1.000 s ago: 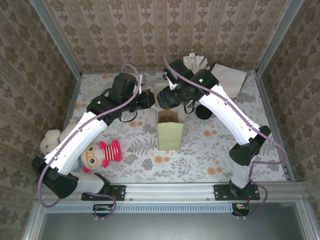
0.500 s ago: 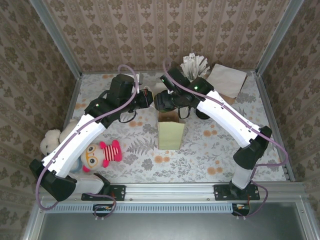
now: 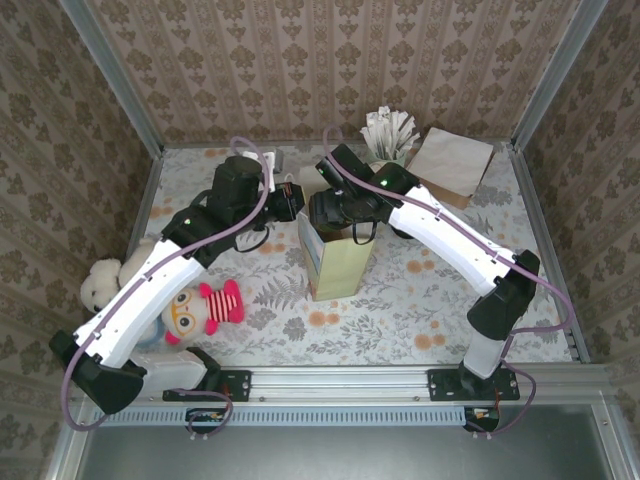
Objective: Pack the takeout coffee
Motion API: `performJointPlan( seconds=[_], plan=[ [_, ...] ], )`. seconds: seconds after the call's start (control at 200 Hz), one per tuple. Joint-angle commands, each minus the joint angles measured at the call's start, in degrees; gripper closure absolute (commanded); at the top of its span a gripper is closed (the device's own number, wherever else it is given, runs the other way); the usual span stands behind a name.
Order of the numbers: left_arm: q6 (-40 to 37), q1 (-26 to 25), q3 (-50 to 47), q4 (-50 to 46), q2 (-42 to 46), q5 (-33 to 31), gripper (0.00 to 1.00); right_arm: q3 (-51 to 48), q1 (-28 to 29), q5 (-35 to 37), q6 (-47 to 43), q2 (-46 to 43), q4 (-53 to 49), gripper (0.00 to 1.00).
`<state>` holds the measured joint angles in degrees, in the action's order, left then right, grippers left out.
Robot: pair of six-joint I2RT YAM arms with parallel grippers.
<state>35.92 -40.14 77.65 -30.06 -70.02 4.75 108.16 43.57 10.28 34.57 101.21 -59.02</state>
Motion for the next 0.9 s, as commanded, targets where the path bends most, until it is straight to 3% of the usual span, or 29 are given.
performJointPlan(
  seconds=[0.0, 0.045, 0.095, 0.195, 0.24, 0.3, 0.39, 0.515, 0.685, 0.77, 0.895],
  plan=[
    [-3.6, -0.3, -1.0, 5.7, 0.8, 3.2, 0.86, 0.7, 0.4, 0.2, 0.5, 0.8, -3.6, 0.37],
    [-4.9, -0.2, -0.8, 5.6, 1.1, 4.3, 0.81, 1.8, 0.7, 0.3, -0.5, 1.6, -5.0, 0.37],
    [-7.2, 0.0, -0.6, 4.8, 2.1, 5.4, 0.68, 2.8, 0.8, 1.1, -2.1, 2.1, -6.4, 0.37],
    [-10.3, 2.6, -2.0, 3.5, 5.9, 7.1, 0.14, 3.8, 0.7, -0.4, -6.3, 2.8, -7.3, 0.38],
    [-12.6, 5.3, -2.6, 3.0, 7.5, 11.3, 0.01, 5.0, 0.7, -1.5, -7.7, 3.8, -8.6, 0.38],
    [-15.0, 9.6, -1.3, -0.9, 8.5, 13.6, 0.0, 6.3, 0.9, -2.6, -8.9, 4.9, -10.2, 0.38],
    [-16.5, 16.4, 0.4, -6.7, 8.6, 10.2, 0.0, 6.1, 1.7, -4.5, -9.8, 4.7, -10.0, 0.39],
    [-19.4, 24.0, 0.2, -4.9, 5.8, 15.0, 0.0, 4.2, 2.5, -8.6, -15.6, 3.0, -8.4, 0.41],
    [-31.5, 24.6, 6.5, -6.2, -3.6, 21.7, 0.0, 4.7, 2.5, -8.5, -22.7, 2.2, -10.9, 0.42],
    [-38.3, 24.2, 11.6, -11.3, -9.8, 26.6, 0.0, 5.3, 2.5, -8.4, -24.7, 2.6, -13.1, 0.42],
    [-48.4, 22.3, 21.0, -20.6, -19.2, 27.3, 0.0, 5.4, 2.5, -8.1, -25.5, 2.9, -14.9, 0.41]
  ],
)
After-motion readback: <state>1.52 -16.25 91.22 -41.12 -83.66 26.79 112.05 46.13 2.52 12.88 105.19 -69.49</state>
